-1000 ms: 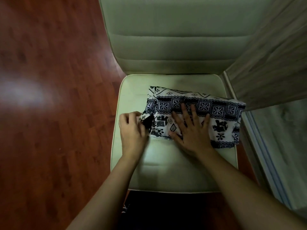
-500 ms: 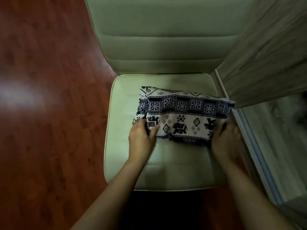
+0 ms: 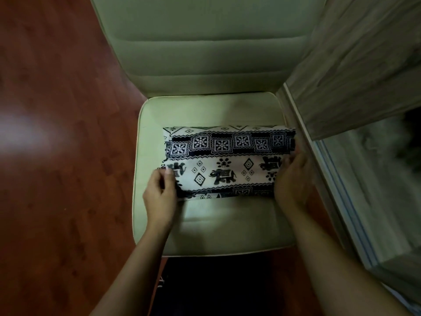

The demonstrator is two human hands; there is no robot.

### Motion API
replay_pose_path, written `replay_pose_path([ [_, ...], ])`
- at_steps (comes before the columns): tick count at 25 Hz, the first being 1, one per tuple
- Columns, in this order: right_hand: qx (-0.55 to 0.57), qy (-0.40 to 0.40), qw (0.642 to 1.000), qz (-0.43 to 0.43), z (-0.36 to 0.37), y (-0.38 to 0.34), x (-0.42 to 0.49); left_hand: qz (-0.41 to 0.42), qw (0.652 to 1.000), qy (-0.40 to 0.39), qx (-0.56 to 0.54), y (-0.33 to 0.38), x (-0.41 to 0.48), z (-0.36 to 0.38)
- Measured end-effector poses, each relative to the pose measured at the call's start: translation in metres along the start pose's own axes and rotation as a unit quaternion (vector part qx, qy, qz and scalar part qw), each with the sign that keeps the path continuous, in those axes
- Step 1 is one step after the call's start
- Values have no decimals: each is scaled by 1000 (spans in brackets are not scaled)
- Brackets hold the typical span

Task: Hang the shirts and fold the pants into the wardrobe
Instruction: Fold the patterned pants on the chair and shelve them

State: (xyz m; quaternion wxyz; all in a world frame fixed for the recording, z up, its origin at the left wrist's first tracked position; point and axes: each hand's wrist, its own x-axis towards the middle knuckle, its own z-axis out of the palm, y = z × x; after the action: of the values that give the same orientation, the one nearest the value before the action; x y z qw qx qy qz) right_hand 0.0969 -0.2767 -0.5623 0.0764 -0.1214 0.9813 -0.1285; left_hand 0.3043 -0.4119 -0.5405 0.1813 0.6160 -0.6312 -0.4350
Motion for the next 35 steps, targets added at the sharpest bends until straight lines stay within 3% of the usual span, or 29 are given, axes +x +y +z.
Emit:
replay_pose_path([
  [3,62,68,969,-228,-6,-24,-10,-32,997,-74,-1,-12,-6,1],
  [5,118,8,917,-380,-4,-51,-18,-22,997,-67,26,-8,-7,3],
  [7,96,-90,888,-440,-1,-73,-29,-13,999,-38,25,0,-9,4],
  [11,-23,-245,846,-472,6,-75,-31,-1,1000,-25,5,6,-7,4],
  [14,-117,-234,822,-506,9,-67,-29,-86,995,-37,-46,1,5,2],
  [17,-123,-188,814,-536,11,-71,-35,-74,997,-33,-15,-7,8,0],
  [21,-115,-241,825,-498,11,-77,-36,-83,967,-107,-216,-1,5,1],
  [24,-138,-260,832,-470,8,-82,-37,-115,955,-90,-258,-1,5,-3],
  [26,-154,-264,827,-472,9,-82,-37,-89,972,-58,-210,-1,-2,-4],
  [29,-179,-272,803,-499,14,-70,-33,-11,999,-31,20,-9,-9,-2],
  [31,-187,-249,803,-509,19,-54,-28,45,994,-32,93,-17,-3,0],
  [35,-162,-196,821,-511,24,-24,-31,76,978,-83,176,-24,4,3],
])
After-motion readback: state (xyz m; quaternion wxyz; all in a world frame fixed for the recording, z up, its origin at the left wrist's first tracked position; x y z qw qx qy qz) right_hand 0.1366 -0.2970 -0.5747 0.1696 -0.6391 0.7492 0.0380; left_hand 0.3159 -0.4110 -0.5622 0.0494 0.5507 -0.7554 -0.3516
